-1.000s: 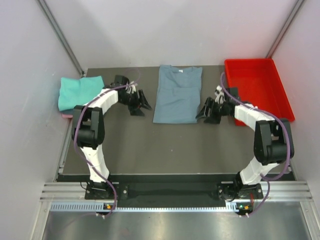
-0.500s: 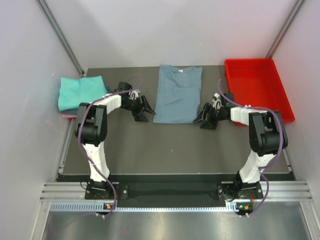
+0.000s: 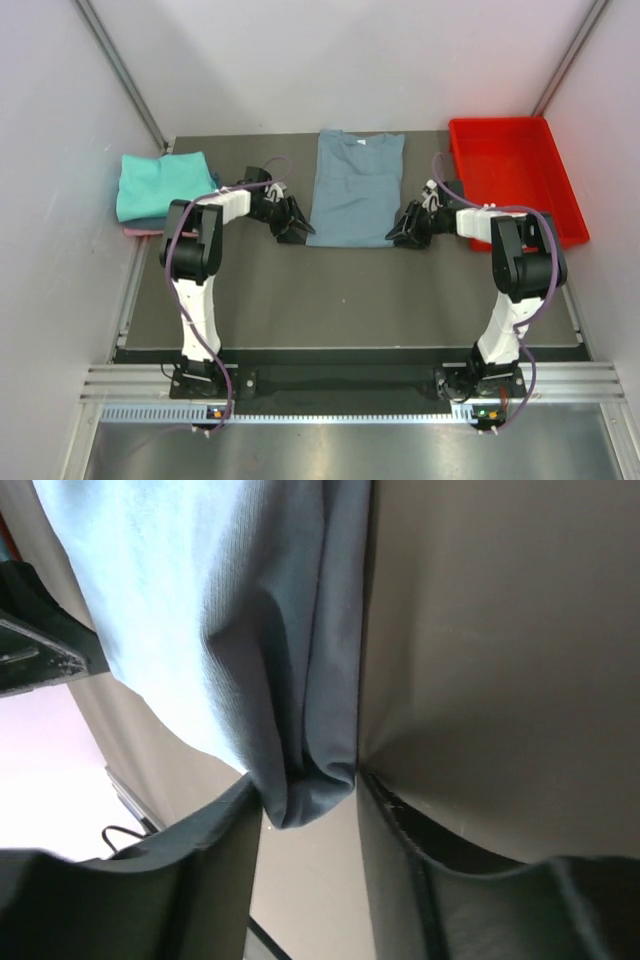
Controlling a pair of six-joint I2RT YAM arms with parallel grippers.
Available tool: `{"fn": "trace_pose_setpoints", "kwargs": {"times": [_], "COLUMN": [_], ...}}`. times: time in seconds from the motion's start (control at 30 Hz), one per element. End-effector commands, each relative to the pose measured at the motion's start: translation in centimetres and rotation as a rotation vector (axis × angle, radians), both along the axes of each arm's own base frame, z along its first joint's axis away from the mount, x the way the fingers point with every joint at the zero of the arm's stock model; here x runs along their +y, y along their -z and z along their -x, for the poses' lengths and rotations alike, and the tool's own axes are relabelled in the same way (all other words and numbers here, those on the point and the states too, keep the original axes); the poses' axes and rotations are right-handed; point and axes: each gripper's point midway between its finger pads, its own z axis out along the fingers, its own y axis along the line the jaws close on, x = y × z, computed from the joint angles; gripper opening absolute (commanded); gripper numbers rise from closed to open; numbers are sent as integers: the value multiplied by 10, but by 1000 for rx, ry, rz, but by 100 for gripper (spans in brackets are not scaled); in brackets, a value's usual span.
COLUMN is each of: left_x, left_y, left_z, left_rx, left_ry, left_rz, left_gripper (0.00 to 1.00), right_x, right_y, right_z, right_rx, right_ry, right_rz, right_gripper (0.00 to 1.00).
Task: Fold and stack the t-shirts
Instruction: Fold the tshirt
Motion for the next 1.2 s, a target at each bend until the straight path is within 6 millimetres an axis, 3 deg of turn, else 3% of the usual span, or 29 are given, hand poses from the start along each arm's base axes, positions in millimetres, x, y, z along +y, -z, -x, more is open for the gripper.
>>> {"fn": "trace_pose_setpoints", "kwargs": {"times": [0.0,0.17,0.2,0.3,0.33,0.43,0.6,0.83,1.0,1.17], "left_x": [-11,-11,-11,-12,-12,-12,-14,-17,-25,-32], "left_y": [0,3,3,-1,-5,-18,-45,-95,-123,-153], "left_z": [-9,-3,-2,1,1,2,9,37,51,65], "left_rx": [-41,-18,-18,-15,-21,-42,-77,-180,-307,-426], "left_ry": [17,15,17,14,15,15,24,59,115,172], "left_rz": [11,14,18,31,37,48,84,159,160,155], "left_gripper": [51,38,29,17,11,1,0,0,0,0], "right_x": [4,11,14,15,15,14,9,8,7,8], "right_y": [-4,-7,-9,-10,-12,-22,-48,-79,-110,-148], "right_z": [-18,-21,-21,-21,-22,-18,2,38,53,55], "right_rx": [-64,-87,-97,-108,-115,-131,-147,-178,-239,-336], "right_ry": [-2,-18,-24,-34,-37,-52,-61,-90,-108,-131], "right_rz": [27,22,22,28,31,40,35,8,-8,-18], "right_gripper": [41,33,27,13,3,0,0,0,0,0]}}
